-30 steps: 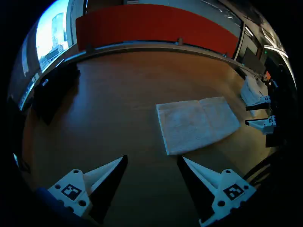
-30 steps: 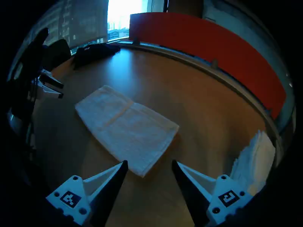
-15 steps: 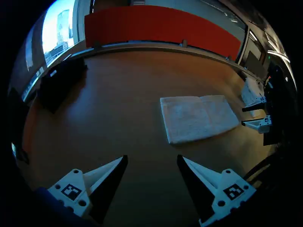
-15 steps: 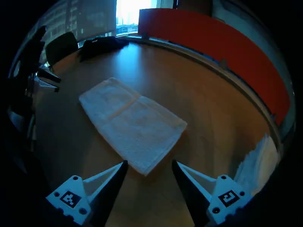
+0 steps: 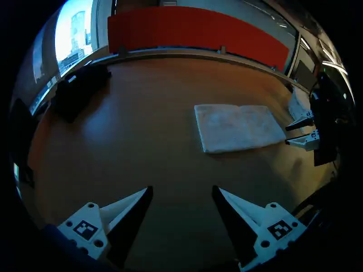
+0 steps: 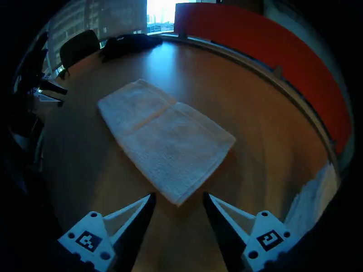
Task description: Fold towel
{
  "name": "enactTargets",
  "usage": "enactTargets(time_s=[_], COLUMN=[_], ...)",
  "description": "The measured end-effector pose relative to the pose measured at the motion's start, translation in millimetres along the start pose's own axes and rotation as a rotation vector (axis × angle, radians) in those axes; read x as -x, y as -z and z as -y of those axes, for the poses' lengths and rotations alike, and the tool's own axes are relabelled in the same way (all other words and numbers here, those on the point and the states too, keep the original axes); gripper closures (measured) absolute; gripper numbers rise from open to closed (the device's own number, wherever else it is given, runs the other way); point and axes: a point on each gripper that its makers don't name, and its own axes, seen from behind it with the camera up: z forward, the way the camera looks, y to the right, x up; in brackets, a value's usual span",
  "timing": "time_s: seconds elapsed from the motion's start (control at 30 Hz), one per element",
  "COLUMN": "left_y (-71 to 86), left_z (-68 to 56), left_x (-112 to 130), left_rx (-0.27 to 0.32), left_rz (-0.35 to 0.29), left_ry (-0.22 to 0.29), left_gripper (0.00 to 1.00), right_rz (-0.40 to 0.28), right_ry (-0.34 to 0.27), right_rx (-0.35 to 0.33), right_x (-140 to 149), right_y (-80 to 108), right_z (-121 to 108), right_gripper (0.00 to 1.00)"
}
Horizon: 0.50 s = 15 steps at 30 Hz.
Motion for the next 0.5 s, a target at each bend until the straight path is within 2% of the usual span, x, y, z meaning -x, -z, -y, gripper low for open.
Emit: enactTargets(time_s=[0.17, 0.5], left_y=[6.2, 15.3], left_z=[4.5, 12.3], left_x=[11.0, 18.7], left_rx=[-0.010, -0.023], left_rz=[0.007, 0.012], left_ry=[0.014, 0.019], left_gripper=[0.03, 0.03], right_rz=[0.014, 0.039], right_ry=[0.005, 0.022], right_rx=[-0.005, -0.056], right_x=[3.1, 9.9], right_y=[-2.9, -7.6], right_z=[-0.9, 3.7], right_gripper=[0.26, 0.54])
